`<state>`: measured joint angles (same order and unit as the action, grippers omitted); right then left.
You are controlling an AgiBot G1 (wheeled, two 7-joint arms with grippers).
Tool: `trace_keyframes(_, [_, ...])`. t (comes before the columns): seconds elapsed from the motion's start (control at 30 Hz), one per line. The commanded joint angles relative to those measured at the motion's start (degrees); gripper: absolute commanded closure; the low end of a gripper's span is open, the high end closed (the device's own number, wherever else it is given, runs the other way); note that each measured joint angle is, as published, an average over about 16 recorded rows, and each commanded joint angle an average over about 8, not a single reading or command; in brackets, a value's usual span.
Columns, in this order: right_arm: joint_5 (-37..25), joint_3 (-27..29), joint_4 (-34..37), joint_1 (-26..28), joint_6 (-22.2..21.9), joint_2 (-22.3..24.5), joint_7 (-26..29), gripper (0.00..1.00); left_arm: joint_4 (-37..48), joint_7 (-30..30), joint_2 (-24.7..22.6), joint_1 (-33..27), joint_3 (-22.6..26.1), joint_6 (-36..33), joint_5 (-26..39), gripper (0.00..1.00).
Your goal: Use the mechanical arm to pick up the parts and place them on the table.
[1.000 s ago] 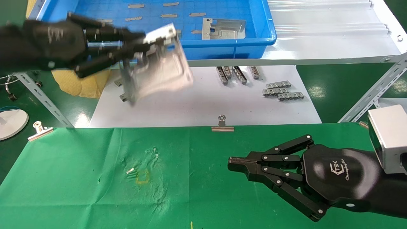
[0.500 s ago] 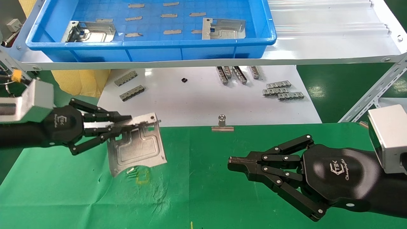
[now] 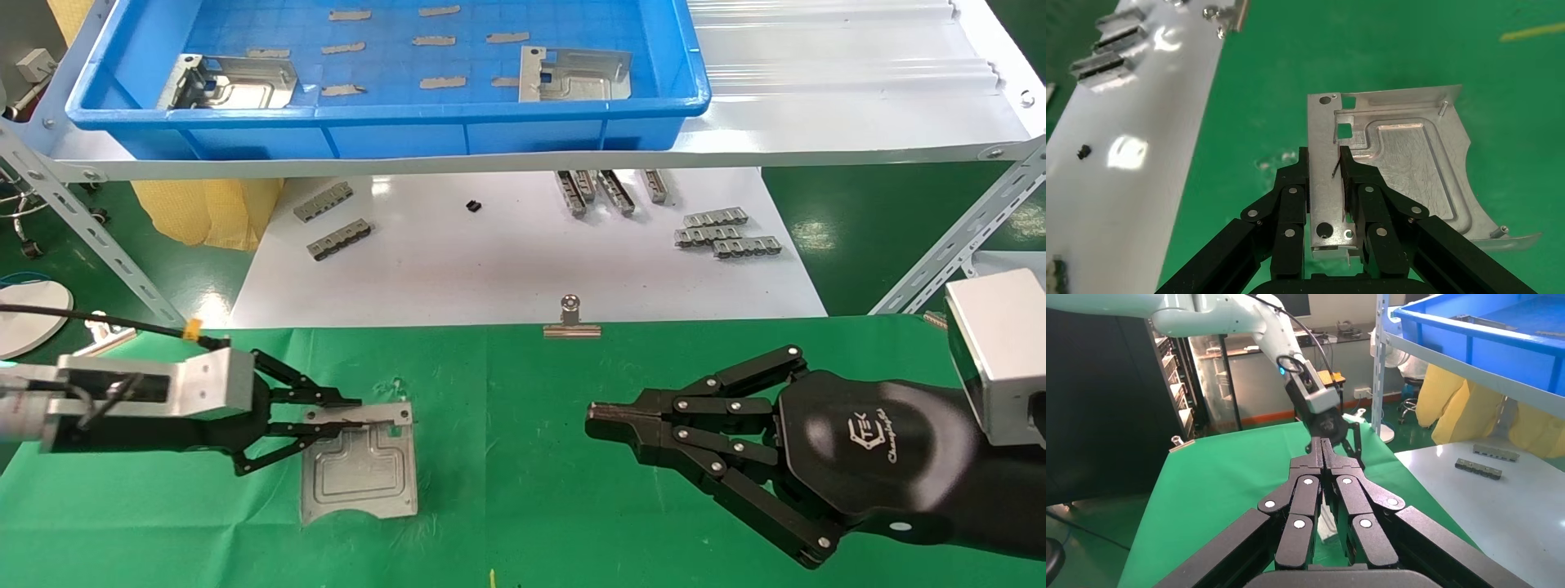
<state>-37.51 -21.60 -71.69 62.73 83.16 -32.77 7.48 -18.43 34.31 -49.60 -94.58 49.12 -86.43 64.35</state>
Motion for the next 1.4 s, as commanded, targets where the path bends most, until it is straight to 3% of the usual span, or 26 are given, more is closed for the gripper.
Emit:
trace_keyframes(0.03, [0.00,0.00,0.00,0.00,0.00,0.00,0.00,1.00,1.85,2.26,-1.36,-0.18,0.62,0.94,1.21,0.98])
trace_keyframes(0.07, [0.00,0.00,0.00,0.00,0.00,0.00,0.00,1.00,2.60,3.03,-1.74,-0.38,0.77,1.18,1.54,0.90])
trace_keyframes(0.27, [0.00,0.00,0.00,0.00,0.00,0.00,0.00,1.00,6.29,7.11,-3.69,-1.49,1.83,1.87,3.46,0.15])
trace_keyframes(0.33, [0.00,0.00,0.00,0.00,0.00,0.00,0.00,1.00,7.26,8.23,-4.36,-1.84,2.14,1.95,4.00,0.00])
trace_keyframes(0.7, [0.00,-0.01,0.00,0.00,0.00,0.00,0.00,1.00,12.07,10.15,-6.37,-3.89,2.14,-0.31,3.99,0.00])
trace_keyframes(0.97, [0.01,0.00,0.00,0.00,-0.01,0.00,0.00,0.99,14.55,6.06,-5.26,-2.71,-0.51,-4.99,-0.65,0.00])
trace_keyframes(1.03, [0.01,0.00,0.01,-0.01,-0.01,0.01,0.00,0.90,14.79,5.11,-5.05,-2.33,-0.96,-5.29,-1.49,0.00])
trace_keyframes(1.07, [0.01,0.00,0.01,-0.01,-0.01,0.01,0.00,0.80,14.88,4.89,-4.99,-2.23,-1.08,-5.39,-1.71,0.00])
trace_keyframes(1.2, [0.01,0.00,0.01,-0.02,-0.02,0.01,-0.01,0.30,15.00,4.70,-4.84,-1.99,-1.31,-5.56,-2.17,0.00])
trace_keyframes(1.27, [0.01,0.00,0.01,-0.02,-0.02,0.01,-0.01,0.10,14.93,4.89,-4.88,-2.03,-1.24,-5.51,-2.06,0.00])
trace_keyframes(1.33, [0.01,0.00,0.01,-0.02,-0.02,0.01,-0.01,0.00,14.85,5.05,-4.92,-2.08,-1.15,-5.45,-1.90,0.00])
trace_keyframes(1.4, [0.01,0.00,0.01,-0.02,-0.02,0.01,-0.01,0.00,14.78,5.20,-4.96,-2.15,-1.07,-5.36,-1.76,0.00])
